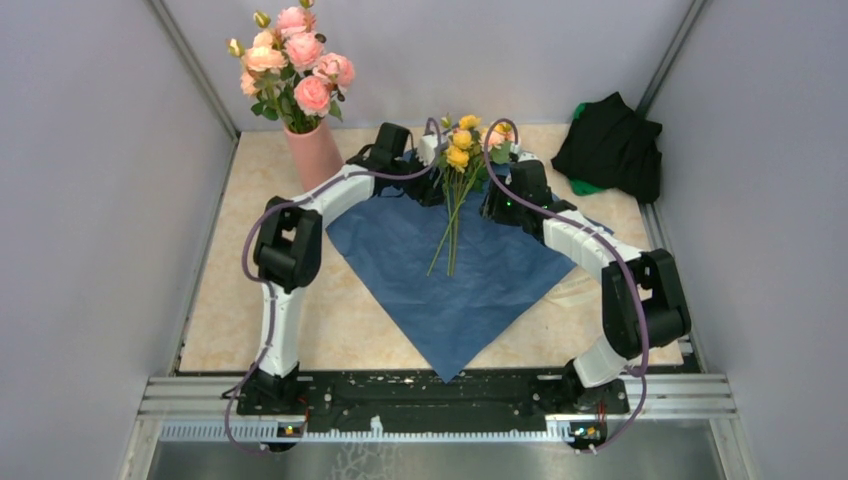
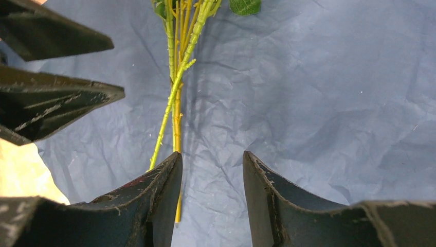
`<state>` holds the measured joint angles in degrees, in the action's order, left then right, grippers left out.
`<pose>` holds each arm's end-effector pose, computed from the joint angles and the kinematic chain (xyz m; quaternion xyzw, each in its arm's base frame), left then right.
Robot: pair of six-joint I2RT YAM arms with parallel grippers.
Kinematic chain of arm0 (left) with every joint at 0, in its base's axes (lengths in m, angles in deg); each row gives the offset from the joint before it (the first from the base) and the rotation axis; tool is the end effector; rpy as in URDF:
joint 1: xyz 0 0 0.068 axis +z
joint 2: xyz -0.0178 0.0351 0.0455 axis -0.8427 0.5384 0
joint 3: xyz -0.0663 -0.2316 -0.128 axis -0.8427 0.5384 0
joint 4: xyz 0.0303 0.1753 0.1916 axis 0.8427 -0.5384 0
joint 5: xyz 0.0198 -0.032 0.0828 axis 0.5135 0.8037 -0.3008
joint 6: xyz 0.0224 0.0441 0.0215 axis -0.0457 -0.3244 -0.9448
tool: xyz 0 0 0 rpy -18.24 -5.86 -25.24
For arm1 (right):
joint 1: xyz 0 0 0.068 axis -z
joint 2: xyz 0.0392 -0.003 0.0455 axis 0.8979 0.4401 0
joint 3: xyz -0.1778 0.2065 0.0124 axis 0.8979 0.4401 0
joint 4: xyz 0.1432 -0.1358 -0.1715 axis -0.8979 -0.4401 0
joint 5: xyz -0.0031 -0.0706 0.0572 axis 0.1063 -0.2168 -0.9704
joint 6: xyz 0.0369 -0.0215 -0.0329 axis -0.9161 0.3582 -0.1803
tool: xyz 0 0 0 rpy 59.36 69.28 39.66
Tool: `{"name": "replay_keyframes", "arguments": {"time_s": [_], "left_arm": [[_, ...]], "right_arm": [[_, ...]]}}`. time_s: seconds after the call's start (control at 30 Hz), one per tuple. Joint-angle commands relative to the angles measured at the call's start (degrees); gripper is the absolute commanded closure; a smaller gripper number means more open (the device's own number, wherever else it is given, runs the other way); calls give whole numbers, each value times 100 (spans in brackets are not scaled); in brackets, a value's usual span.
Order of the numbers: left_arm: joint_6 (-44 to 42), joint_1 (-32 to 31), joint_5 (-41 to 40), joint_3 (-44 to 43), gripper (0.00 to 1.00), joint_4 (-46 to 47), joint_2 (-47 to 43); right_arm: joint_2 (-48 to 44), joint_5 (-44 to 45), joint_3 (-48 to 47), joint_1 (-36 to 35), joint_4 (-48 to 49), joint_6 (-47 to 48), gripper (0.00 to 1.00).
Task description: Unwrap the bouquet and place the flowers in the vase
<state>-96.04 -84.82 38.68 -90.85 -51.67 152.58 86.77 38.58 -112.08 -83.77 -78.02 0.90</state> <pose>0.4280 -0.2424 0.2112 0.3942 0.7910 -0.2959 0.3625 0.3223 0.1187 0.2330 0.0405 0.9004 0.1928 0.3878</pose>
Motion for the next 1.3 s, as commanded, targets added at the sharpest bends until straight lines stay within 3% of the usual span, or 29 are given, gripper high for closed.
{"name": "replay_keyframes", "arguments": {"time_s": [0.0,0.2,0.83,1.0,1.27], "left_arm": [[-744,-185,-69,-1363,35,-1405,535],[-1203,-423,-328,-2338,36,-2208,1018],[-1208,-834,-681,-2184,41,-2118,1311],[-1169,-852,-711,-2184,51,-2076,1367],[-1111,-846,-680,-2182,55,-2037,1467]], "right_arm": [[-75,129,-133,-44,42,93,53],[-286,219,112,0,56,101,52],[-626,141,648,281,177,113,52],[-641,142,675,303,180,125,52],[-602,131,727,326,238,138,52]]}}
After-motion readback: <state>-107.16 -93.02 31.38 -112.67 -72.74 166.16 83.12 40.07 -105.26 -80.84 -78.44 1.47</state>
